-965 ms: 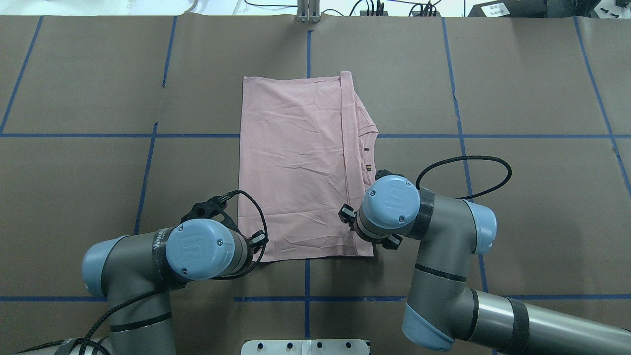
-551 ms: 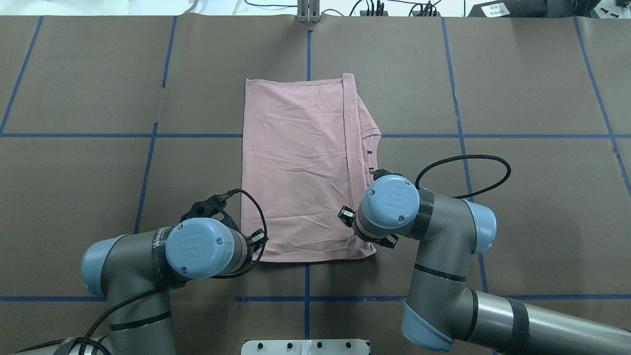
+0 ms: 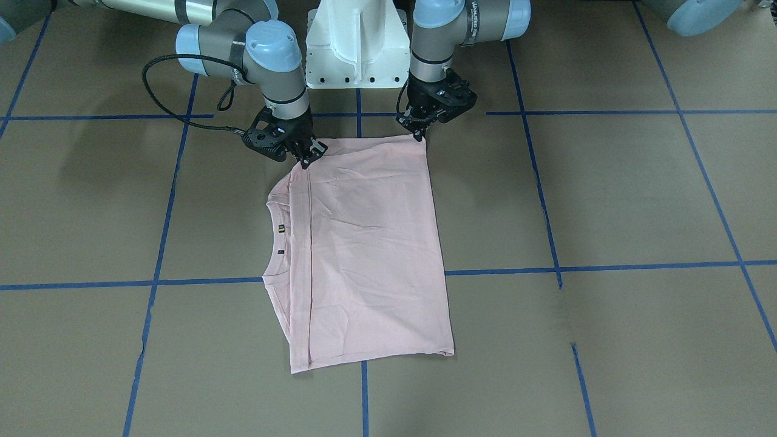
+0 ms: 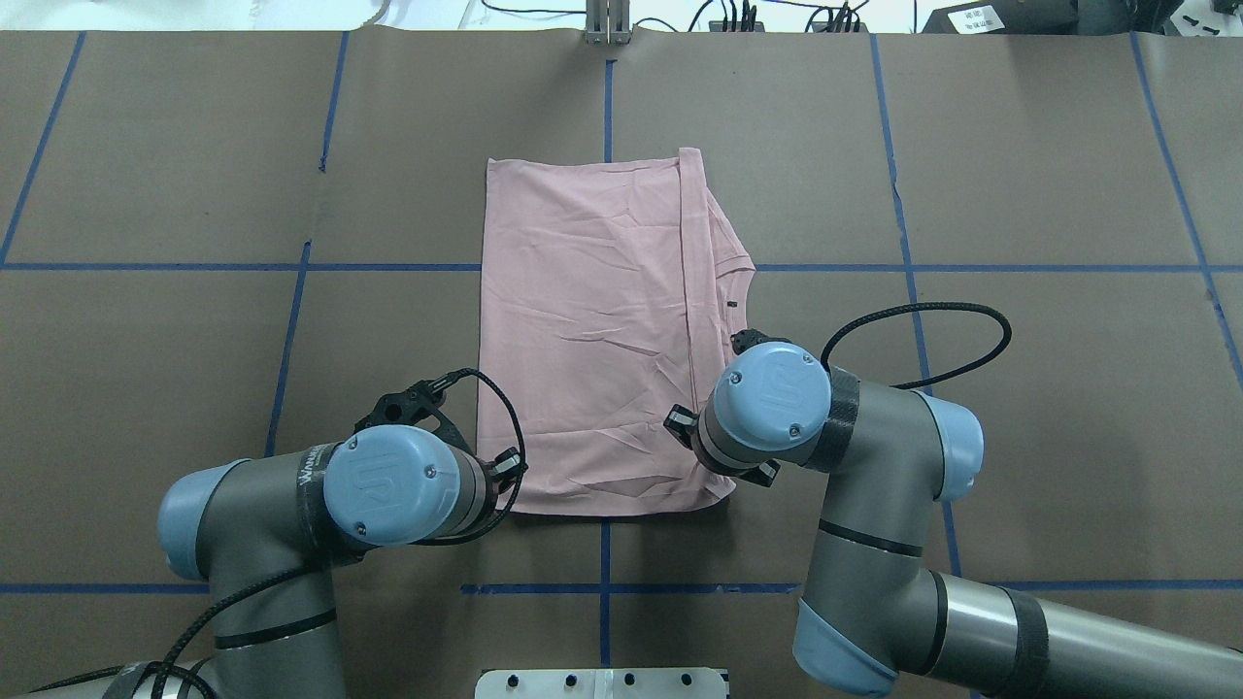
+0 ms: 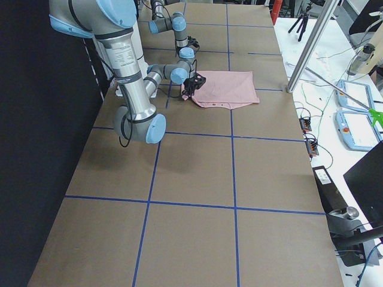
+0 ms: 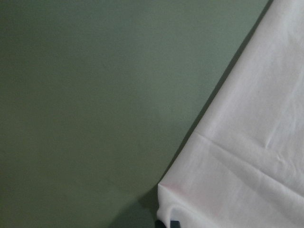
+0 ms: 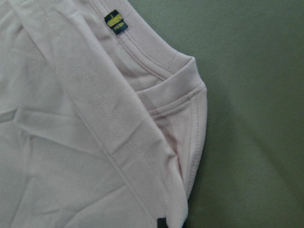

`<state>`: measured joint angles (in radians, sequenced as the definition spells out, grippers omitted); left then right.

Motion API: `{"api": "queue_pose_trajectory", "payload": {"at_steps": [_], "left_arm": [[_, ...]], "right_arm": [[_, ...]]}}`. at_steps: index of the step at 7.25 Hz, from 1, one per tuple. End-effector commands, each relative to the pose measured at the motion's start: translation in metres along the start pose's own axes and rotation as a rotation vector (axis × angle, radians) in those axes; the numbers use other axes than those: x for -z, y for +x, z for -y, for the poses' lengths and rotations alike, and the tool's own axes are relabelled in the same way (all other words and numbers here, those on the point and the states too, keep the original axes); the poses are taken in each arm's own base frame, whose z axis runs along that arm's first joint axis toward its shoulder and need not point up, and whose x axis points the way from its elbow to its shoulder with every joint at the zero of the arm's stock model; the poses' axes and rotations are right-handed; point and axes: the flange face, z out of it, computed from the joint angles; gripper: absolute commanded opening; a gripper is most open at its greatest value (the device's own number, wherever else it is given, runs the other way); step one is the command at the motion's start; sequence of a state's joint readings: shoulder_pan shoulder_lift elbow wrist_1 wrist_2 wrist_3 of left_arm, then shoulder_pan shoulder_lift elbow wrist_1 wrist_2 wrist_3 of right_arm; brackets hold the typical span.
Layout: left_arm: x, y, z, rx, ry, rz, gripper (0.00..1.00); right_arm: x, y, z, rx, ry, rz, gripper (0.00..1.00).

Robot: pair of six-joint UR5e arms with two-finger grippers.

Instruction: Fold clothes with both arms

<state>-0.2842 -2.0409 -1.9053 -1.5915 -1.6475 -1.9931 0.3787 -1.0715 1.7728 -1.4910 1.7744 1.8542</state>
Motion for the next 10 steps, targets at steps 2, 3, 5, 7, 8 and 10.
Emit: {"api": "queue_pose_trajectory", "payload": {"at_steps": [2, 3, 5, 7, 8, 10], "left_arm": [[0.023, -0.007, -0.018, -0.034, -0.02, 0.009, 0.0], [0.037, -0.011, -0.028, -0.047, -0.032, 0.014, 0.0], [0.07, -0.035, -0.047, -0.076, -0.064, 0.029, 0.0], [0.089, -0.051, -0.047, -0.083, -0.086, 0.011, 0.0], [0.09, -0.047, -0.048, -0.083, -0.09, 0.003, 0.0], [0.1, -0.028, -0.019, -0.048, -0.056, -0.046, 0.0]], "right_arm": [[0.02, 0.002, -0.004, 0.008, -0.02, 0.033, 0.0], [0.032, 0.003, -0.009, 0.016, -0.029, 0.053, 0.0], [0.055, 0.033, -0.039, 0.059, -0.079, 0.079, 0.0], [0.059, 0.042, -0.047, 0.069, -0.09, 0.08, 0.0], [0.059, 0.038, -0.053, 0.077, -0.096, 0.085, 0.0], [0.067, 0.029, -0.032, 0.06, -0.072, 0.13, 0.0]]}}
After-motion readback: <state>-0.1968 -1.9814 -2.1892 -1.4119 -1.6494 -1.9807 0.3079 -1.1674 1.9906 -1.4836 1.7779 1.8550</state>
